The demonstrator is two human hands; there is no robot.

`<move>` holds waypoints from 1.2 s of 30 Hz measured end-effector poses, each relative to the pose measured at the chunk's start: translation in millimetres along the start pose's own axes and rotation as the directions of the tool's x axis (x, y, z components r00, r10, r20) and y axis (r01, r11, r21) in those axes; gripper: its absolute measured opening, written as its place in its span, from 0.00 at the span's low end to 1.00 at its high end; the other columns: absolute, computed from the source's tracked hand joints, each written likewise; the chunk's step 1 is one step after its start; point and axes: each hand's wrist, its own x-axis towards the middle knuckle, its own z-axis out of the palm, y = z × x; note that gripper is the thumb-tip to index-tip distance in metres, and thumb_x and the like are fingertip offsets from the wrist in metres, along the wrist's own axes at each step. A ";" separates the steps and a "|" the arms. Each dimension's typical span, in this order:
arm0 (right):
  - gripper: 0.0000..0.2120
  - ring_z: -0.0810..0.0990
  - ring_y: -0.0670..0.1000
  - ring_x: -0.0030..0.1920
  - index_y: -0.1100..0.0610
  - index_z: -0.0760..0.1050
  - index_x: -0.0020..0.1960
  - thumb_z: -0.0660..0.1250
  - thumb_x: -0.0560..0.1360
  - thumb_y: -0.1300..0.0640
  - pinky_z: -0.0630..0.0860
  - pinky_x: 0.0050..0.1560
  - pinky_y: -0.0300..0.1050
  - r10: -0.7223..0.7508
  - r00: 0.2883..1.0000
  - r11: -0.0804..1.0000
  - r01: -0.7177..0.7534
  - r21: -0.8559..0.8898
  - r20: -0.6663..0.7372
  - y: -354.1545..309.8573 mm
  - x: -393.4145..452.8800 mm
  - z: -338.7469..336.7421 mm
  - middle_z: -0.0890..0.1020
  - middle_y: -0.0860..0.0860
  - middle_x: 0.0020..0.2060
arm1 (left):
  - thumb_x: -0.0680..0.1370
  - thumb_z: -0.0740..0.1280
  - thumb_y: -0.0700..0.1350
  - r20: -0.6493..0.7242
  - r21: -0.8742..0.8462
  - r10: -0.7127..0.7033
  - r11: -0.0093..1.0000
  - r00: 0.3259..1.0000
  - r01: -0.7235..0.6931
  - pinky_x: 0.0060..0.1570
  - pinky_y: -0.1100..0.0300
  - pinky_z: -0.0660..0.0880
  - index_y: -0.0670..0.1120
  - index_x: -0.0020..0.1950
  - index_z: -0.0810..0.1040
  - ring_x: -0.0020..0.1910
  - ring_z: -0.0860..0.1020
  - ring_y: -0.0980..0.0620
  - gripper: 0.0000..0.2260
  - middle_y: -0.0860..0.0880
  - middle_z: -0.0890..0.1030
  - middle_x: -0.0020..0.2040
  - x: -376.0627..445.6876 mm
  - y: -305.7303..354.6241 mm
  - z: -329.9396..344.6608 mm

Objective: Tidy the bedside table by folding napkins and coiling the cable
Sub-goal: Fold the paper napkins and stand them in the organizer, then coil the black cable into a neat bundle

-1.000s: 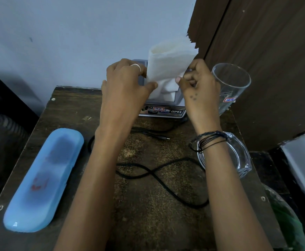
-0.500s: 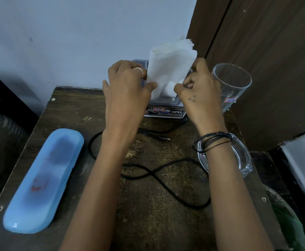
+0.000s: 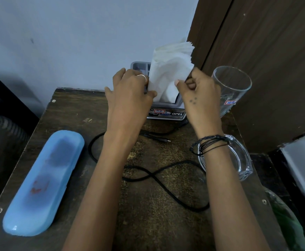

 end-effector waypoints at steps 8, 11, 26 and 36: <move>0.11 0.74 0.53 0.42 0.53 0.67 0.38 0.66 0.76 0.58 0.71 0.41 0.44 0.009 0.996 0.999 -0.005 0.040 -0.093 0.4 -1.0 1.7 0.71 0.43 0.31 | 0.74 0.69 0.47 -0.119 -0.114 -0.027 0.993 0.993 0.014 0.60 0.37 0.67 0.43 0.46 0.80 0.65 0.69 0.43 0.07 0.48 0.78 0.54 -4.8 5.5 -4.7; 0.09 0.76 0.55 0.42 0.54 0.68 0.38 0.66 0.76 0.58 0.73 0.42 0.47 -0.007 0.997 1.000 0.007 0.000 -0.082 1.4 -0.8 2.3 0.73 0.47 0.32 | 0.74 0.69 0.47 -0.121 -0.071 -0.042 0.997 0.992 0.033 0.61 0.36 0.67 0.43 0.46 0.80 0.67 0.67 0.44 0.08 0.48 0.78 0.57 -6.2 5.7 -2.3; 0.13 0.75 0.38 0.36 0.58 0.74 0.60 0.67 0.75 0.59 0.74 0.40 0.29 0.055 0.980 0.995 -0.038 0.090 -0.190 -7.5 -6.9 -3.7 0.80 0.48 0.47 | 0.75 0.69 0.46 -0.240 -0.180 -0.045 0.984 0.970 0.001 0.52 0.49 0.72 0.45 0.57 0.75 0.56 0.75 0.46 0.13 0.46 0.78 0.56 -20.8 13.1 -2.5; 0.06 0.79 0.45 0.41 0.59 0.79 0.50 0.66 0.75 0.63 0.77 0.43 0.36 -0.034 0.991 0.995 0.046 0.091 -0.126 -20.7 -59.5 -23.5 0.83 0.51 0.43 | 0.76 0.66 0.44 -0.150 -0.142 -0.036 0.990 0.988 0.015 0.41 0.64 0.64 0.50 0.49 0.79 0.49 0.73 0.56 0.04 0.53 0.78 0.49 -80.0 15.5 -4.4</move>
